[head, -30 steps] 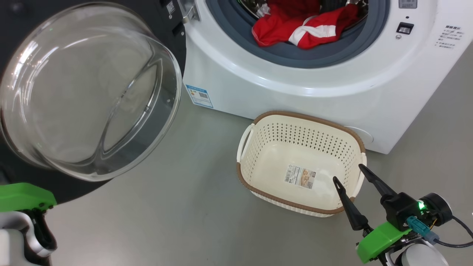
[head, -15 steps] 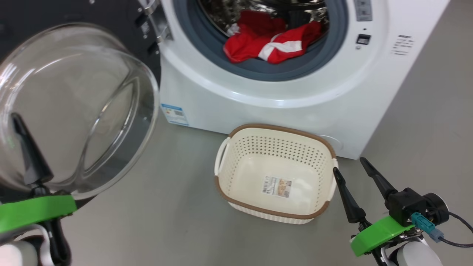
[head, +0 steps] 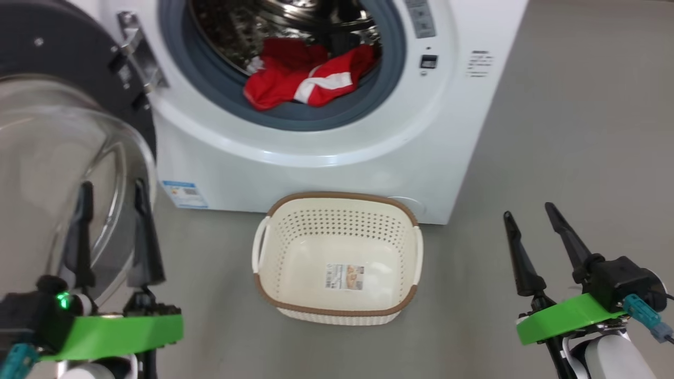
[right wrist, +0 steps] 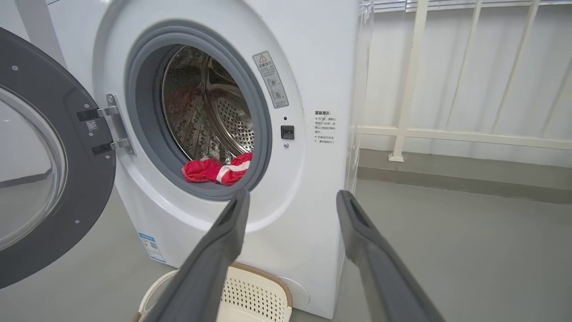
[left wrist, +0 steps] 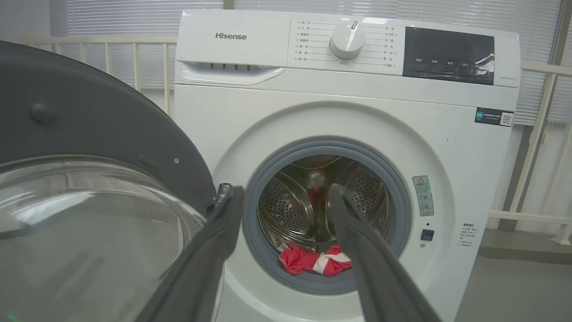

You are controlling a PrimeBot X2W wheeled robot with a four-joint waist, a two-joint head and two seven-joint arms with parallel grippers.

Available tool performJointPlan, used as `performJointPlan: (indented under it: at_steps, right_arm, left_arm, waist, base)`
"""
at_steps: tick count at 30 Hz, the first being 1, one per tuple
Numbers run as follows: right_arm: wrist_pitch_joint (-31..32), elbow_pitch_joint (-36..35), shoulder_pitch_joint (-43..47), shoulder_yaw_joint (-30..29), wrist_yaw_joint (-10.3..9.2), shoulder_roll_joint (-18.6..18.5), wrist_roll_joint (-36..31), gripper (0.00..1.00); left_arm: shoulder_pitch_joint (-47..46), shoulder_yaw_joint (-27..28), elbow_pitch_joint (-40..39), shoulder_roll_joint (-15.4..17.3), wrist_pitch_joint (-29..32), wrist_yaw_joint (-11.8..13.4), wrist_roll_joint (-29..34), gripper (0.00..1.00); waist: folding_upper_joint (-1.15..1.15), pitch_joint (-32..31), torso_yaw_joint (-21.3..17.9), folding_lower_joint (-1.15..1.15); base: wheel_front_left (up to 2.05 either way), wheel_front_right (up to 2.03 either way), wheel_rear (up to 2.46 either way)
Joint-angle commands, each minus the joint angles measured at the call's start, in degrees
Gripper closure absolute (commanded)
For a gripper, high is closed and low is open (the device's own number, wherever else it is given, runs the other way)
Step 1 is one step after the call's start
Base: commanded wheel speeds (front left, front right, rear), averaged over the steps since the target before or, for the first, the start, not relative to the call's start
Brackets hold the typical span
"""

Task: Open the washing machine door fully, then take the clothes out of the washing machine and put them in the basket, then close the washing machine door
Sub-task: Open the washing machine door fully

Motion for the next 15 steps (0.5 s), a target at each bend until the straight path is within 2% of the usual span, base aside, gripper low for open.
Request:
performJointPlan:
  at_steps: [1,4,15]
  right_arm:
    - [-0.37,-2.0,0.31,0.74,0.36,0.04,0.47,0.0]
    - [-0.37,-3.11,0.69,0.39,0.36,0.14,0.41,0.0]
    - [-0.37,-6.5,3.83,-1.16,0.36,0.23,0.5,0.0]
  left_arm:
    - [0.14,1.34,-0.95,1.31,0.01,-0.88,0.51,0.0]
    - [1.49,-0.21,0.56,1.91,-0.08,-2.82,0.41,0.0]
    - [8.4,-0.19,7.83,2.68,-1.17,-4.37,0.06,0.0]
  waist:
    - [0.0,-1.21,-3.86,0.0]
    - [0.0,-1.84,-6.16,0.0]
    - [0.0,-5.49,-12.23,0.0]
  base:
    - [0.0,0.0,0.0]
    - [0.0,0.0,0.0]
    - [0.0,0.0,0.0]
